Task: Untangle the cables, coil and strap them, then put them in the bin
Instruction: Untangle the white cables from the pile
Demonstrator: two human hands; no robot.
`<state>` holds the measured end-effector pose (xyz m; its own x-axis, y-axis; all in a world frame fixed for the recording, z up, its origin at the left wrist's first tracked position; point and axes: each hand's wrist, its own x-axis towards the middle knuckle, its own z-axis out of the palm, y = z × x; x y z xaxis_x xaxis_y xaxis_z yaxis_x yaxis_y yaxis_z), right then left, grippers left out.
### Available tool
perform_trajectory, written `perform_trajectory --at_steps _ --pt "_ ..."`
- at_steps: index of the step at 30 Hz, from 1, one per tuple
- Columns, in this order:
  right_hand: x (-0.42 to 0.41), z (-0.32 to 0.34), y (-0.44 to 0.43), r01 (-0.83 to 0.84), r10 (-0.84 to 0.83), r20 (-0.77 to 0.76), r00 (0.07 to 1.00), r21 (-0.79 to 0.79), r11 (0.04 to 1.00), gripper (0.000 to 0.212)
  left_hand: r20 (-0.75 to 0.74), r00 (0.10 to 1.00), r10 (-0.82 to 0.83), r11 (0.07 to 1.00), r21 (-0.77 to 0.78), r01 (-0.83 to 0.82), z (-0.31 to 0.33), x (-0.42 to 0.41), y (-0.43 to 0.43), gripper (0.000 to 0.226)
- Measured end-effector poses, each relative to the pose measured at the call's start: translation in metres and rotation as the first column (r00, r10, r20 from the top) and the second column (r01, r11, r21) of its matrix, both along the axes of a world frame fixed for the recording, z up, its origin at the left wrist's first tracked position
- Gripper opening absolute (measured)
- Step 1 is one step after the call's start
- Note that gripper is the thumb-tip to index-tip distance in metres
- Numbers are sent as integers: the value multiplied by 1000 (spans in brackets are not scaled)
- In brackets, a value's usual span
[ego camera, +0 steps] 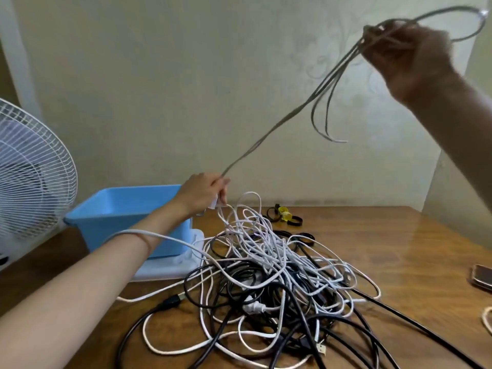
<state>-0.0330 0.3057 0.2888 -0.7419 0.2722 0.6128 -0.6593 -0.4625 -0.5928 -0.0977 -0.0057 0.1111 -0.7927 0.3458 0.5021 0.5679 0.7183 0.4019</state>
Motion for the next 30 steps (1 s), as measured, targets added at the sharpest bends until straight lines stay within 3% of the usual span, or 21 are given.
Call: perform_trajectory --at_steps 1,2,3,4,5,6,9,11,13,15,19,23,25,27,28,30 --pt "-1 -4 3 54 -57 41 998 75 996 18 -33 999 38 997 71 -36 6 2 2 42" --pt "-3 -11 5 87 -101 73 992 174 981 21 -38 999 37 969 247 -27 15 4 3 42" --pt "-4 -18 4 97 -129 86 988 303 948 22 -39 999 -21 877 479 37 26 8 6 40" --pt "-5 -27 0 120 -177 87 980 448 886 20 -56 993 -108 715 690 117 39 12 11 37" --pt "-6 -35 -6 137 -217 73 973 573 808 17 -98 981 -167 583 793 179 52 15 15 35" --pt "-7 -43 -14 129 -238 76 968 662 738 18 -138 973 -186 550 806 219 65 18 19 35" --pt "-2 -62 -42 9 -200 144 969 790 613 29 -63 954 -293 589 774 231 85 26 31 36" --pt "5 -72 -60 -54 -150 134 980 893 446 36 -130 940 -316 600 740 304 91 29 34 34" --pt "10 -85 -80 -181 -52 217 975 906 382 41 -151 921 -359 690 621 371 92 34 40 30" --pt "6 -96 -98 -211 -18 229 973 920 331 56 -110 901 -420 721 562 405 88 37 48 29" --pt "2 -105 -121 -220 11 235 972 891 396 19 -77 857 -510 661 602 448 82 42 49 30" --pt "-5 -108 -125 -387 105 392 914 762 519 8 -61 820 -569 669 545 505 79 45 41 30" --pt "-12 -114 -125 -410 153 403 902 694 591 3 -91 845 -527 754 408 514 76 40 40 32" --pt "-15 -119 -125 -426 167 420 892 657 622 13 -267 905 -332 918 130 375 74 34 40 37" --pt "-15 -122 -125 -442 178 432 884 649 619 16 -338 901 -271 940 107 323 72 32 39 43" --pt "-12 -124 -124 -490 241 444 863 619 613 11 -275 919 -281 849 374 372 64 33 38 66"
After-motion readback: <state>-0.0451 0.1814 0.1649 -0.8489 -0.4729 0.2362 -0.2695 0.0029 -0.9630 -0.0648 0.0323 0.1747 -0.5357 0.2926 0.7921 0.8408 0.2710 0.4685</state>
